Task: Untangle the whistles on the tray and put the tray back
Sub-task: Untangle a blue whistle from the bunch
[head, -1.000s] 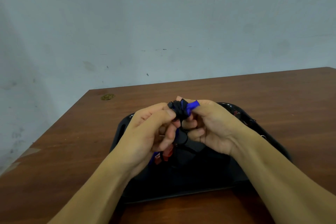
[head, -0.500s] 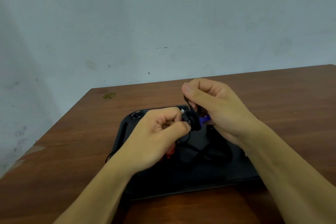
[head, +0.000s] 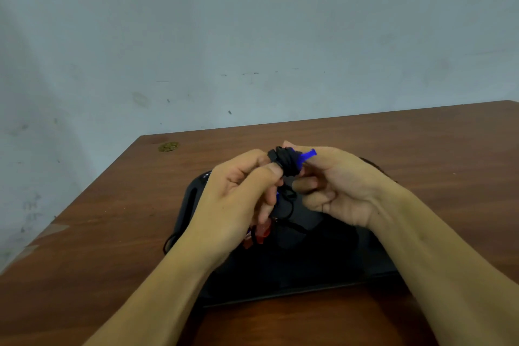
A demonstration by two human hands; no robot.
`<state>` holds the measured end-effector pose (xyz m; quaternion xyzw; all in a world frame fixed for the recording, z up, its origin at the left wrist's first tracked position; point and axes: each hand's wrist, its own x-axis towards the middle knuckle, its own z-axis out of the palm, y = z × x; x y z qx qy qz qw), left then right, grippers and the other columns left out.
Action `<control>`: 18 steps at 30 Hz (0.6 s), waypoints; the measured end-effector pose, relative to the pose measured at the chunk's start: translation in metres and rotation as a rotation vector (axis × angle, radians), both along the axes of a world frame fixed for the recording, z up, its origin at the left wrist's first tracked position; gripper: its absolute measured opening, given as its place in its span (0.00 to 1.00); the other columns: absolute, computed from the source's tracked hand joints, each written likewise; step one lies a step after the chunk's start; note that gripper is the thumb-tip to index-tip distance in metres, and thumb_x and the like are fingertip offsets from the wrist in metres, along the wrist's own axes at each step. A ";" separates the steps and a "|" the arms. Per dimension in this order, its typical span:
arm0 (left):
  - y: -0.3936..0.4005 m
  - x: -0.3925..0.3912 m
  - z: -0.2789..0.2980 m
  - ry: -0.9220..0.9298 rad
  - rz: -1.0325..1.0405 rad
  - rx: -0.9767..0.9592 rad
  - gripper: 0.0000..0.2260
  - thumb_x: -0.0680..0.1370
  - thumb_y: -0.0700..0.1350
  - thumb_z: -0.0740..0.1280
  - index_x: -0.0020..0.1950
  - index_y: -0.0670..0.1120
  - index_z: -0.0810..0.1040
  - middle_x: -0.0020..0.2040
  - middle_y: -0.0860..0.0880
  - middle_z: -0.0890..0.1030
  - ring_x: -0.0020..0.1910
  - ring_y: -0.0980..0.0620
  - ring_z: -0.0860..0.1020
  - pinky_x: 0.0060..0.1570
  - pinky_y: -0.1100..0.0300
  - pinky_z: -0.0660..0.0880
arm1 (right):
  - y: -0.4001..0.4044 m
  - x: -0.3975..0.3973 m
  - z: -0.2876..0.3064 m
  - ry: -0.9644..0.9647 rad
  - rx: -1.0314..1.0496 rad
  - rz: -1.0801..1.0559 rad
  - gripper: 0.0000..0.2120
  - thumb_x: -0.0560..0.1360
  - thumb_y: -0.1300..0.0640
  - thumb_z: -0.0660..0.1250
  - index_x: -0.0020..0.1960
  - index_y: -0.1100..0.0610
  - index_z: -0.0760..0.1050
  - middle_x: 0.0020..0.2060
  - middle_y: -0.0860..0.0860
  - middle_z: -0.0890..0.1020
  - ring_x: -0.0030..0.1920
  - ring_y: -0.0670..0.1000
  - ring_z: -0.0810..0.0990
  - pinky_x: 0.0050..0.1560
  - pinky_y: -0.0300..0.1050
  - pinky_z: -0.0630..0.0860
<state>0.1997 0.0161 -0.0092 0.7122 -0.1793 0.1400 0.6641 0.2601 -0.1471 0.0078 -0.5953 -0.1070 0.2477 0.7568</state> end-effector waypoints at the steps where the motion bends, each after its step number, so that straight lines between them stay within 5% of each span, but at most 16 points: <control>1: -0.001 0.000 -0.001 0.038 -0.008 -0.057 0.12 0.77 0.45 0.63 0.39 0.38 0.75 0.29 0.39 0.70 0.23 0.49 0.65 0.24 0.63 0.61 | 0.003 0.000 -0.002 0.034 0.017 -0.016 0.09 0.79 0.55 0.66 0.40 0.54 0.71 0.30 0.47 0.71 0.27 0.42 0.62 0.21 0.32 0.52; 5: -0.005 0.003 0.000 0.176 -0.049 -0.296 0.09 0.75 0.47 0.66 0.39 0.43 0.78 0.29 0.46 0.71 0.22 0.52 0.65 0.27 0.56 0.56 | 0.011 -0.002 -0.005 -0.049 0.122 -0.106 0.06 0.78 0.56 0.68 0.44 0.57 0.77 0.33 0.48 0.70 0.27 0.42 0.62 0.20 0.32 0.57; 10: -0.005 0.004 0.007 0.308 -0.024 -0.511 0.11 0.72 0.50 0.64 0.40 0.43 0.75 0.29 0.49 0.68 0.22 0.54 0.63 0.28 0.58 0.53 | 0.016 -0.012 -0.008 -0.746 -0.173 -0.359 0.05 0.78 0.58 0.71 0.43 0.54 0.79 0.32 0.43 0.75 0.29 0.41 0.70 0.31 0.31 0.68; 12: -0.006 0.005 0.007 0.307 0.012 -0.498 0.10 0.77 0.48 0.63 0.41 0.42 0.74 0.29 0.49 0.68 0.22 0.54 0.63 0.27 0.58 0.54 | 0.021 -0.016 -0.009 -0.887 -0.247 -0.433 0.03 0.78 0.58 0.69 0.45 0.53 0.78 0.37 0.43 0.78 0.35 0.41 0.74 0.39 0.32 0.71; 18: -0.005 0.005 0.006 0.111 0.224 -0.238 0.12 0.81 0.42 0.62 0.39 0.39 0.75 0.28 0.46 0.70 0.22 0.51 0.65 0.24 0.62 0.60 | 0.024 -0.020 -0.007 -0.710 -0.203 -0.419 0.04 0.81 0.56 0.65 0.49 0.48 0.78 0.39 0.46 0.81 0.30 0.41 0.74 0.32 0.34 0.72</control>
